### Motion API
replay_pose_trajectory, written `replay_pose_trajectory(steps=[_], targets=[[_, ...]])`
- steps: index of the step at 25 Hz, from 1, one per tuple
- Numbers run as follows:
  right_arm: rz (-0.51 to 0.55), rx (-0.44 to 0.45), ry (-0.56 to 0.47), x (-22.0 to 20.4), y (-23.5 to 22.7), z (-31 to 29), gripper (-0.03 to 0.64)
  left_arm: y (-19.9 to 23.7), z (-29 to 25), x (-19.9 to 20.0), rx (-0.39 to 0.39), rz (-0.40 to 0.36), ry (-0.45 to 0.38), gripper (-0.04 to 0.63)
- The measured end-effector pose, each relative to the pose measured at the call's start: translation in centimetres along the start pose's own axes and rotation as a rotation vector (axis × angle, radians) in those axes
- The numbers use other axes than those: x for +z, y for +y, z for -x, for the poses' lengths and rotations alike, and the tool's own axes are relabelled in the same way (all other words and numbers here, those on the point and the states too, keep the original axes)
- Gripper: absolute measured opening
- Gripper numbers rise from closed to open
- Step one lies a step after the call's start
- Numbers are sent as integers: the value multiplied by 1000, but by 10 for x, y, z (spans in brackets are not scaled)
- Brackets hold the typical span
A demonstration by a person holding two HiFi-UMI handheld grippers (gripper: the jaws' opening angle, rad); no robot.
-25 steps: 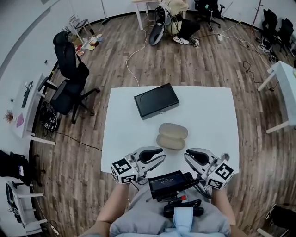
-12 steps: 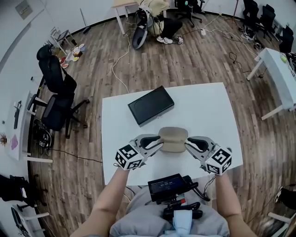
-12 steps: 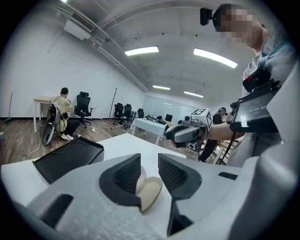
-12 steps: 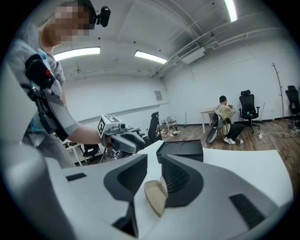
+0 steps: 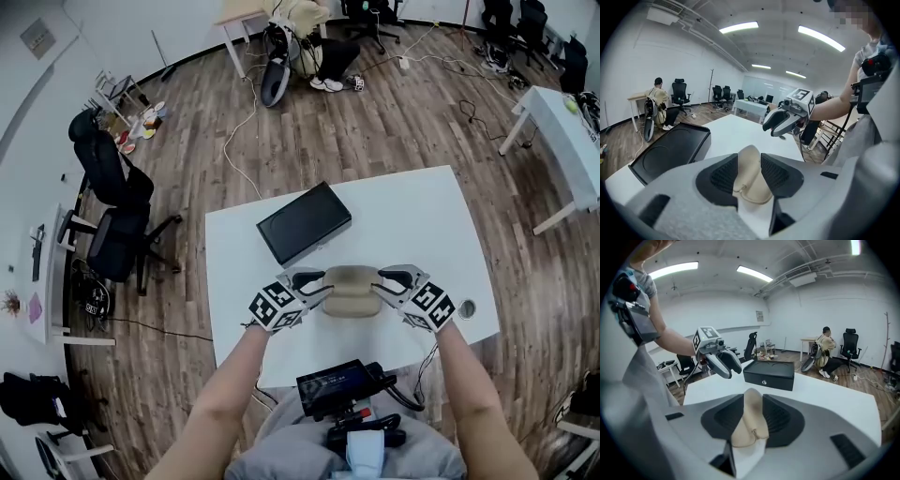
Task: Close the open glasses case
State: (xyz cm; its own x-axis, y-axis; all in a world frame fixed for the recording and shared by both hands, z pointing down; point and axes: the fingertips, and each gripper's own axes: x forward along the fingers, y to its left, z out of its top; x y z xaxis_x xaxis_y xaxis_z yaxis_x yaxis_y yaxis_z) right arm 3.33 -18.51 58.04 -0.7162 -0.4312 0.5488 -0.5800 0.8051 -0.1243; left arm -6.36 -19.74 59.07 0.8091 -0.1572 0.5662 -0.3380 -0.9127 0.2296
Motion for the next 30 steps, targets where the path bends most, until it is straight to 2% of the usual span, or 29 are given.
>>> replay_pose_trajectory(steps=[6, 10, 16, 25, 30], targets=[[77, -23, 135, -26, -19, -25, 118, 19, -21, -23, 27, -14, 115, 141], [174, -32, 230, -38, -28, -40, 92, 29, -36, -38, 51, -49, 211, 141], [310, -23, 342, -40, -36, -60, 84, 40, -52, -35, 74, -117, 292, 141], [390, 13, 425, -55, -33, -73, 74, 41, -70, -47, 52, -185, 371, 124], [434, -4, 411, -50, -34, -69, 43, 43, -69, -45, 68, -221, 383, 54]])
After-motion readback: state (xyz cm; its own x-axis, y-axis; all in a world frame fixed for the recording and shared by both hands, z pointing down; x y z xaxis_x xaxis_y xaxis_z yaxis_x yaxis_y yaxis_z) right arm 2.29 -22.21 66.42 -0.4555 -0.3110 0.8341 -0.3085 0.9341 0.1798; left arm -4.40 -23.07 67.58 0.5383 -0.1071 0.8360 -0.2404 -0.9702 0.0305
